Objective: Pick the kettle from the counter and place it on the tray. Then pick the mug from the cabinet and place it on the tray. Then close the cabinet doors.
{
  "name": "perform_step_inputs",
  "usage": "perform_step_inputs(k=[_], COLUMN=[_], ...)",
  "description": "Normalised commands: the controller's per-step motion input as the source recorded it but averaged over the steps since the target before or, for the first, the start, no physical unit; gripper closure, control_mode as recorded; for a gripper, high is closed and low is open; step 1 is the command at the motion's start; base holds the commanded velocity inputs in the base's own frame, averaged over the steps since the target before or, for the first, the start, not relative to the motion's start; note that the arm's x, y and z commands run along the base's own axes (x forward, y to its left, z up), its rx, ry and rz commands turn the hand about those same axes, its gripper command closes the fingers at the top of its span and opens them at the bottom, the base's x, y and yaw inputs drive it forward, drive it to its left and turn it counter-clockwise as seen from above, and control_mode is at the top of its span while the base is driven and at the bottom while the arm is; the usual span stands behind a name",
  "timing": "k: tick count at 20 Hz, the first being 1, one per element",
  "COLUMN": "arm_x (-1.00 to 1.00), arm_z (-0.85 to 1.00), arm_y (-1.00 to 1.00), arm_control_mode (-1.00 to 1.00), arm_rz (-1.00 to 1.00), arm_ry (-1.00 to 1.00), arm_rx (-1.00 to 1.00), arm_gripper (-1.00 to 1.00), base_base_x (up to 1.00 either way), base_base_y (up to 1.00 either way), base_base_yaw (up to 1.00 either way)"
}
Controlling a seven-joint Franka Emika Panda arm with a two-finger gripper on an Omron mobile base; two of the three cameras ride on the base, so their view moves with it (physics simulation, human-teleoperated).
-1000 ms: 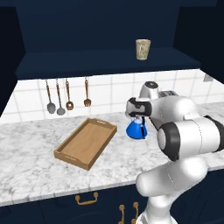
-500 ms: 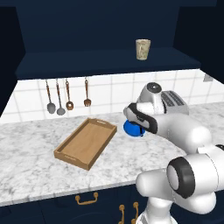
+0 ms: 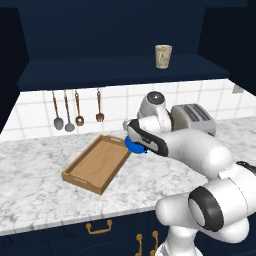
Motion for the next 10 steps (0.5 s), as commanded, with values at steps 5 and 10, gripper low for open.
perform_step_inputs(k=[5, 10], arm_x=[0.17, 0.27], arm_z=[0.00, -0.11], arm_y=[0.81, 0.50], arm_control_mode=[-1.00, -1.00], arm_rz=[0.05, 0.03], arm_ry=[0.05, 0.02], arm_rx=[0.00, 0.00], arm_gripper=[1.00, 1.00], base_base_x=[0.00, 0.00], base_base_y=[0.00, 0.00], base_base_yaw=[0.00, 0.00])
